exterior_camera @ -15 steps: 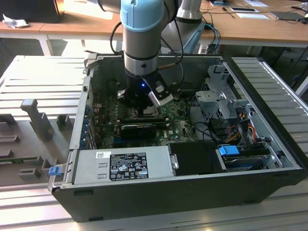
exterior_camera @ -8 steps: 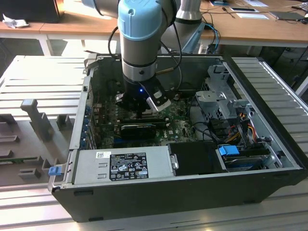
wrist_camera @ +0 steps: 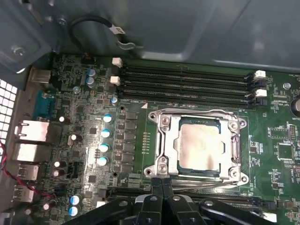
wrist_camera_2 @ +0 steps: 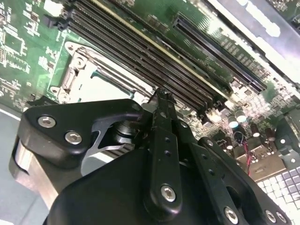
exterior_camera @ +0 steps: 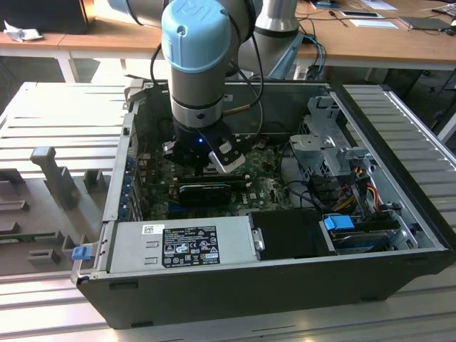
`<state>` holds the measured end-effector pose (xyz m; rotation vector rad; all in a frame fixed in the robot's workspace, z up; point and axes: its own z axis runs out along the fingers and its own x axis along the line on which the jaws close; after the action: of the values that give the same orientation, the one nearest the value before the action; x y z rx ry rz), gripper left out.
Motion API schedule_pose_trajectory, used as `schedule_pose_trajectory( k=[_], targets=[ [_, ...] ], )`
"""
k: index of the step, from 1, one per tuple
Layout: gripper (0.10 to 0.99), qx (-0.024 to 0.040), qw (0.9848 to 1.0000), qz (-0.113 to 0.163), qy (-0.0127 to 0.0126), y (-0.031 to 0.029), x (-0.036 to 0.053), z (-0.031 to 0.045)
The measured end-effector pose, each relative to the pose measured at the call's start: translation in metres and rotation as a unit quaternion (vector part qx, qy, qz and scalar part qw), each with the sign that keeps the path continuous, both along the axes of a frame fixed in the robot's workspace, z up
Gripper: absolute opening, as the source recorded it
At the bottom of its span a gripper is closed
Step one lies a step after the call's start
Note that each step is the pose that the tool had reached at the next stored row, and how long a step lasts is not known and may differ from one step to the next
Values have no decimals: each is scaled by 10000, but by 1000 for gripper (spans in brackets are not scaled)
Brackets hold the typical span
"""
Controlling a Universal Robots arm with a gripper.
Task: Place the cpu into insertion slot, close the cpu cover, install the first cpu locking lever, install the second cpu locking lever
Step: 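Install the second cpu locking lever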
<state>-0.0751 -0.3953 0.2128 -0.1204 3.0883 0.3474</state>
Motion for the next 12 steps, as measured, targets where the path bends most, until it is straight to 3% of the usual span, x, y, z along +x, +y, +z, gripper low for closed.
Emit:
schedule_pose_trajectory(
  k=[5, 11, 12],
  targets=[
    [106, 65, 10000, 16, -4, -3, -42, -56],
    [106, 220, 9998, 32, -5, -3, -42, -123],
    [106, 277, 9996, 38, -5, -3, -42, -131]
  ],
)
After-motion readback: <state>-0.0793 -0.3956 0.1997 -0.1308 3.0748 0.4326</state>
